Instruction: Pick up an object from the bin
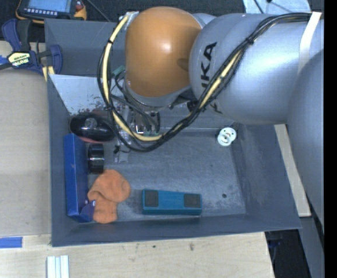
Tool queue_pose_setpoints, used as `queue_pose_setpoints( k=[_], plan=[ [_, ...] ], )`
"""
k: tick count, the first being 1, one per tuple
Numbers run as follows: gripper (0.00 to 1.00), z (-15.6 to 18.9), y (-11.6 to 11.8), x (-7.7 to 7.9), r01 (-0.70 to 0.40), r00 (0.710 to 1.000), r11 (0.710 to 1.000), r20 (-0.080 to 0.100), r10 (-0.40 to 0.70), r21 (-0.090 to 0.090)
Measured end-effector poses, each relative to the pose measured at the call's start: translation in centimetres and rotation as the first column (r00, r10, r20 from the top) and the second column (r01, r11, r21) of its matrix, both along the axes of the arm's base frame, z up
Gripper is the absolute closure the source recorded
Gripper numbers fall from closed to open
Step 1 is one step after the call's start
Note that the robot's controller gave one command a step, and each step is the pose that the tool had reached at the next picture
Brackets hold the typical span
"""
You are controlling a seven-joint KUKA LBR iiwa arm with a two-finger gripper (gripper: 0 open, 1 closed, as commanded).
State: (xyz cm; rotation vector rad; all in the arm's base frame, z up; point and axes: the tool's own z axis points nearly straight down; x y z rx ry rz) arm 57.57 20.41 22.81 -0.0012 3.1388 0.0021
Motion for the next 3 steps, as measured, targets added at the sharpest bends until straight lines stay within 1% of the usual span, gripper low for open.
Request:
queue_pose_setpoints(
  k=[1, 2, 3],
  plan=[
    [0.0, -2.6, 1.1, -0.9, 0.082, 0.997, 0.997, 0.006, -0.082, 0.002],
    [0.0, -7.5, 1.7, -1.6, 0.108, 0.994, 0.994, -0.001, -0.108, 0.0],
    [0.0, -10.3, 1.3, 0.4, 0.046, 0.999, 0.999, 0.003, -0.046, 0.001]
  ],
)
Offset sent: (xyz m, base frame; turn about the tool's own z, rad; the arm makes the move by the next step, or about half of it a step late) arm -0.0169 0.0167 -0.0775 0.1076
